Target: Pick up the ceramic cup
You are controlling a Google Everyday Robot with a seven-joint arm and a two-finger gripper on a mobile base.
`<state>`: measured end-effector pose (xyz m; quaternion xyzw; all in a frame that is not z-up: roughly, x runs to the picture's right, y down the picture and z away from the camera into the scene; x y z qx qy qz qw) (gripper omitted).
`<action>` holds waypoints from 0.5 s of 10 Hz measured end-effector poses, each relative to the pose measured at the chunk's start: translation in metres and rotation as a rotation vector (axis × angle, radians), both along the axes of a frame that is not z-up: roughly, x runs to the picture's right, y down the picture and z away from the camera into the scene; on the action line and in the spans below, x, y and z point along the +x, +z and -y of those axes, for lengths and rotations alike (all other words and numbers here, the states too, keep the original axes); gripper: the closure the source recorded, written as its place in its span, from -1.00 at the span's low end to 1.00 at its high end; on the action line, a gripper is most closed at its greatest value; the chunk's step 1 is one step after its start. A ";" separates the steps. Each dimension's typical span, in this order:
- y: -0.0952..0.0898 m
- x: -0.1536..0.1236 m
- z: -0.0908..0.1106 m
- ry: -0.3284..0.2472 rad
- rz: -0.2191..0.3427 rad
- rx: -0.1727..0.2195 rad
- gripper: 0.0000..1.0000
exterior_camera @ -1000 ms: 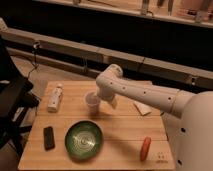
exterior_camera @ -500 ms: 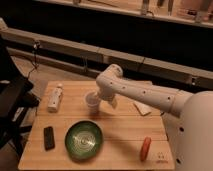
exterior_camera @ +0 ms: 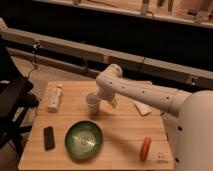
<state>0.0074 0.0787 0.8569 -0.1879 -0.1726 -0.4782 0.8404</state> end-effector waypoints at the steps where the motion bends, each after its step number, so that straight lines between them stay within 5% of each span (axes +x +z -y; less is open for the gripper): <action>1: 0.001 0.000 0.000 -0.001 0.000 0.000 -0.60; 5: 0.005 0.000 0.001 -0.003 0.000 0.001 -0.60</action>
